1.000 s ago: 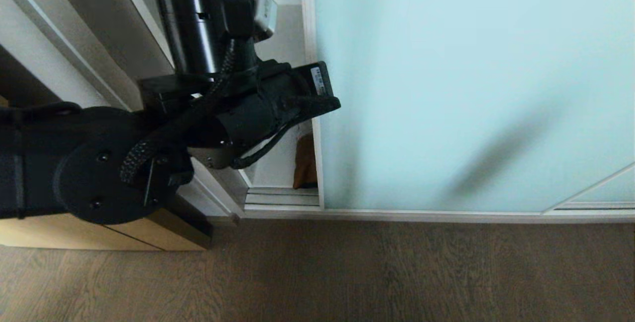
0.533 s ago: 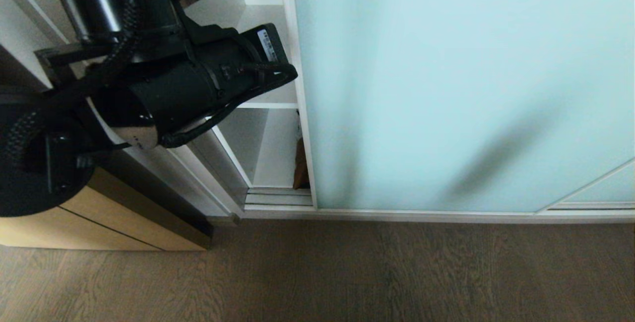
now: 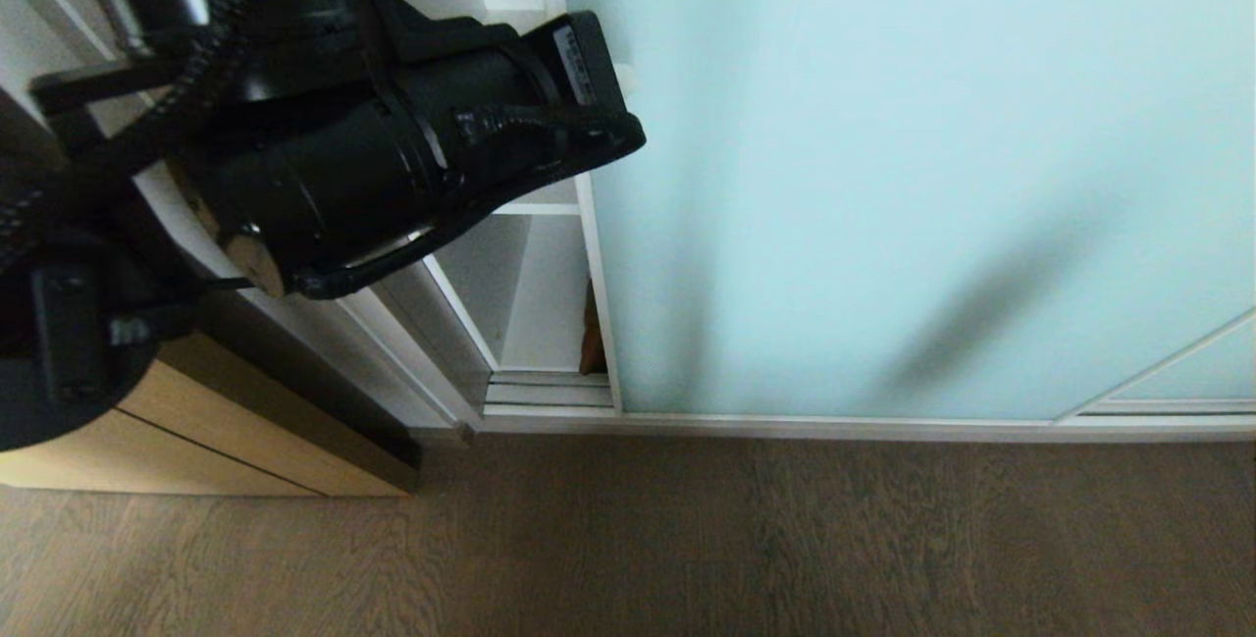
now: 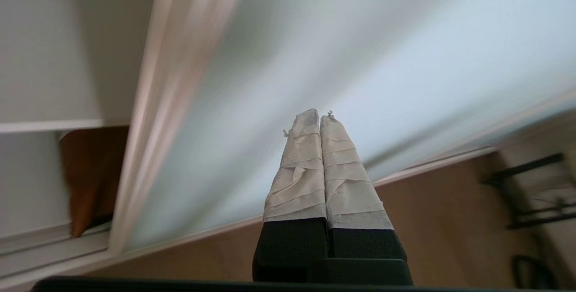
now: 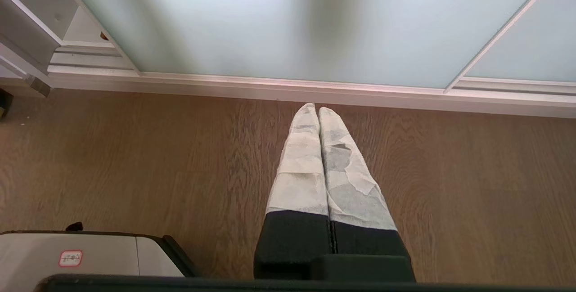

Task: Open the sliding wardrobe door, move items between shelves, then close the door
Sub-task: Close the door

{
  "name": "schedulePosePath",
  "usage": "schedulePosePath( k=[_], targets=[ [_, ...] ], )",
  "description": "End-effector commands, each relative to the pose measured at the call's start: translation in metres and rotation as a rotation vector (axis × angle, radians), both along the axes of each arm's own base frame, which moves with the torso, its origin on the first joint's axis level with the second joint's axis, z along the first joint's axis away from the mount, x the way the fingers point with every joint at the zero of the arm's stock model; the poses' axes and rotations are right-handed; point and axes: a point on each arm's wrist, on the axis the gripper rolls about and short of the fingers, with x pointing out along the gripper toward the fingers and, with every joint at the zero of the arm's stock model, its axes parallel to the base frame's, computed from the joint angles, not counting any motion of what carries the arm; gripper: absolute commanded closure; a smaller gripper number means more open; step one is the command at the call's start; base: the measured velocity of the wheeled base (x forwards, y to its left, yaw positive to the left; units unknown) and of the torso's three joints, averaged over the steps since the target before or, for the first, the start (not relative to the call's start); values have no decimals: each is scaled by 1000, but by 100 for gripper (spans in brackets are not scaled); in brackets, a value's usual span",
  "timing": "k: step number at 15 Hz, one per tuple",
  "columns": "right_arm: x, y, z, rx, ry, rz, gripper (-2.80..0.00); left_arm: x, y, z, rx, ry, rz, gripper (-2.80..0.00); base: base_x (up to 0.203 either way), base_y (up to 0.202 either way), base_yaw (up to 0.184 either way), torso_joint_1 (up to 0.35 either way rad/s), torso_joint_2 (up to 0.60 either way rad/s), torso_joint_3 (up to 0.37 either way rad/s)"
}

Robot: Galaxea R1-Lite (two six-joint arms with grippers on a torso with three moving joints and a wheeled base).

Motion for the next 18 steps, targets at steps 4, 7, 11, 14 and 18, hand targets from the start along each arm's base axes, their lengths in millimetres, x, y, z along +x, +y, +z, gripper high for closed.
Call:
schedulePosePath(
  k=[4, 7, 11, 14, 18],
  targets=[
    [0, 0, 0, 0, 2, 0, 0, 48, -5, -33, 39, 57, 83, 0, 0, 0, 0, 0, 0, 0],
    [0, 0, 0, 0, 1, 1, 0, 58, 2, -36, 32, 48, 116, 0, 0, 0, 0, 0, 0, 0],
    [0, 0, 0, 0, 1, 1, 0, 64, 10, -38, 35, 54, 140, 0, 0, 0, 0, 0, 0, 0],
    [0, 0, 0, 0, 1, 0, 0, 69, 24, -36, 31, 52, 190, 0, 0, 0, 0, 0, 0, 0],
    [0, 0, 0, 0, 1, 1, 0, 69, 38, -33, 31, 43, 232, 0, 0, 0, 0, 0, 0, 0]
  ],
)
